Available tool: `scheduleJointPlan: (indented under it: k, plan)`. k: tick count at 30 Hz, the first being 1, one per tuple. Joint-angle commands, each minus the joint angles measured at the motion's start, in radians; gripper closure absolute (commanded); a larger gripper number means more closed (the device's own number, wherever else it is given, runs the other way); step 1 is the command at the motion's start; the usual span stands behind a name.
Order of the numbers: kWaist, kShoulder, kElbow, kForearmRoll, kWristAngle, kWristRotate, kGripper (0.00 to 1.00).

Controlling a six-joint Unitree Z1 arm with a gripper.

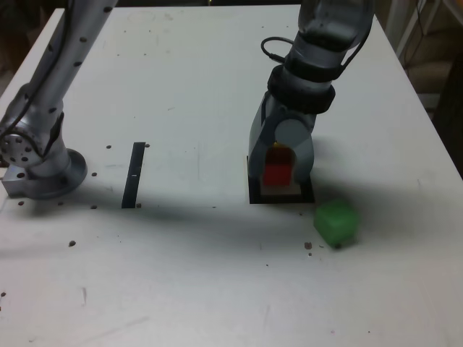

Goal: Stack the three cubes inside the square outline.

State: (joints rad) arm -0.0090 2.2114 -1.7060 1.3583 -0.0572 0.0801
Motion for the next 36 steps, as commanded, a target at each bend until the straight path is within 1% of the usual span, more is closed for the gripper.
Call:
scheduleJointPlan:
  k: [1,2,3,4,7,8,9,11,15,19,23,27,30,36]
  plan:
    - [-0.003,0.006,0.0,-0.003,-0.002,0.0,0.63]
    - [-0.004,0.006,0.0,-0.004,-0.003,0.001,0.59]
    - [-0.004,0.007,0.001,-0.006,-0.004,0.003,0.53]
    - [-0.004,0.008,0.002,-0.009,-0.006,0.006,0.42]
    - [-0.004,0.009,0.007,-0.015,-0.009,0.012,0.14]
    - [-0.004,0.009,0.009,-0.018,-0.01,0.013,0.07]
    - [-0.004,0.009,0.01,-0.02,-0.01,0.013,0.03]
    - [-0.004,0.005,0.012,-0.023,-0.01,0.013,0.01]
    - [-0.004,-0.01,0.02,-0.032,-0.009,0.013,0.0]
    - [-0.004,-0.045,0.047,-0.049,-0.002,0.01,0.0]
    - [-0.003,-0.097,0.073,-0.058,0.017,0.005,0.0]
    - [0.007,-0.141,0.089,-0.058,0.047,0.005,0.01]
    - [0.022,-0.155,0.097,-0.058,0.062,0.009,0.01]
    - [0.054,-0.154,0.111,-0.068,0.079,0.037,0.01]
